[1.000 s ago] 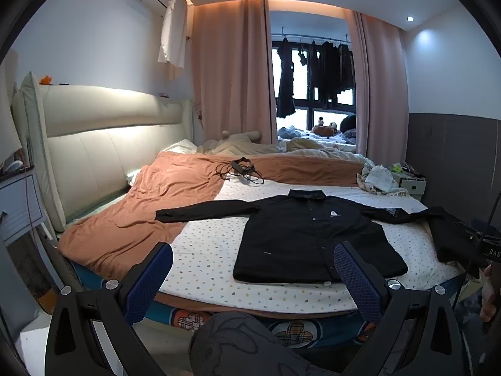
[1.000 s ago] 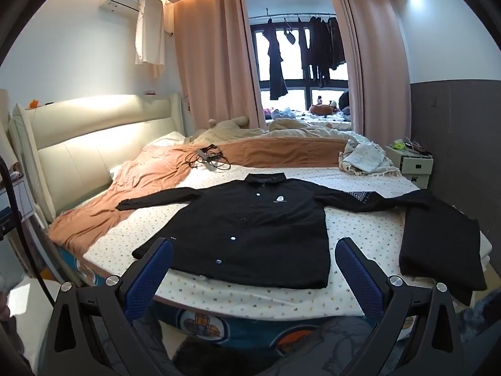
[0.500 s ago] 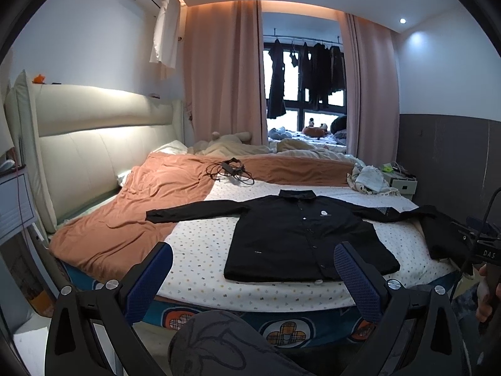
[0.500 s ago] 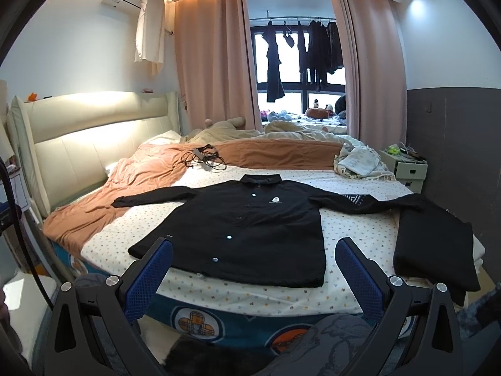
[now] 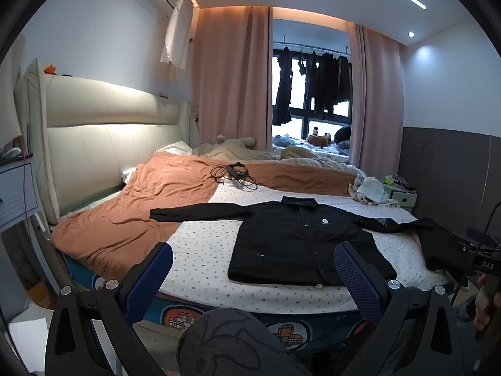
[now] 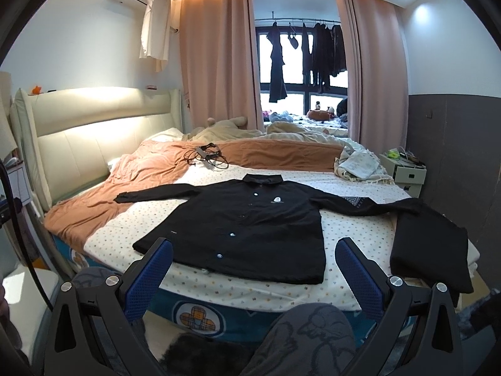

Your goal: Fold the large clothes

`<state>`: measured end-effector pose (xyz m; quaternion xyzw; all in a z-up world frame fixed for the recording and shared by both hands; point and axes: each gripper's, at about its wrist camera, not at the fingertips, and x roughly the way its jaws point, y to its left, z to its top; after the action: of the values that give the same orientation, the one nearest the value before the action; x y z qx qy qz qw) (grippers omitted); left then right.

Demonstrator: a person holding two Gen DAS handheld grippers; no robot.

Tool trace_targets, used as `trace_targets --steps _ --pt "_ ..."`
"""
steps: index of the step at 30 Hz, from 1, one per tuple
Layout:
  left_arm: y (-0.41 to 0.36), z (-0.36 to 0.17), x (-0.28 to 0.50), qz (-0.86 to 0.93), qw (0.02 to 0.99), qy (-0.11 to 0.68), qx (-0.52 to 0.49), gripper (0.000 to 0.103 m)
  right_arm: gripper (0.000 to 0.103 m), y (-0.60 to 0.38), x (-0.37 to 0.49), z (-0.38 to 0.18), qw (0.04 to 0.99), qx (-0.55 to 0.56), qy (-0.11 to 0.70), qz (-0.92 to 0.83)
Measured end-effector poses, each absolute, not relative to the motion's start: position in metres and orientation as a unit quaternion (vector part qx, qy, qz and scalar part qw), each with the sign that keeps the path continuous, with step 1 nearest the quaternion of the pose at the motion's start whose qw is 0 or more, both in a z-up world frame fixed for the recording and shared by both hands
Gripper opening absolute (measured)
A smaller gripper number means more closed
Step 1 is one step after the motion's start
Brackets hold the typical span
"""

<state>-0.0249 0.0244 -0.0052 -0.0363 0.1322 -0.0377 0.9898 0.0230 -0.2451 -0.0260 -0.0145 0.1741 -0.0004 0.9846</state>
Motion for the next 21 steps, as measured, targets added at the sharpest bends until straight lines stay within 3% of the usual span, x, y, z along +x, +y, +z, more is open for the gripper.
trace_targets --steps 21 --pt "0.02 -0.006 -0.034 -0.06 0.989 0.131 -0.019 0.103 0.103 -0.242 0.026 -0.03 0.986 0.003 0.168 -0.003"
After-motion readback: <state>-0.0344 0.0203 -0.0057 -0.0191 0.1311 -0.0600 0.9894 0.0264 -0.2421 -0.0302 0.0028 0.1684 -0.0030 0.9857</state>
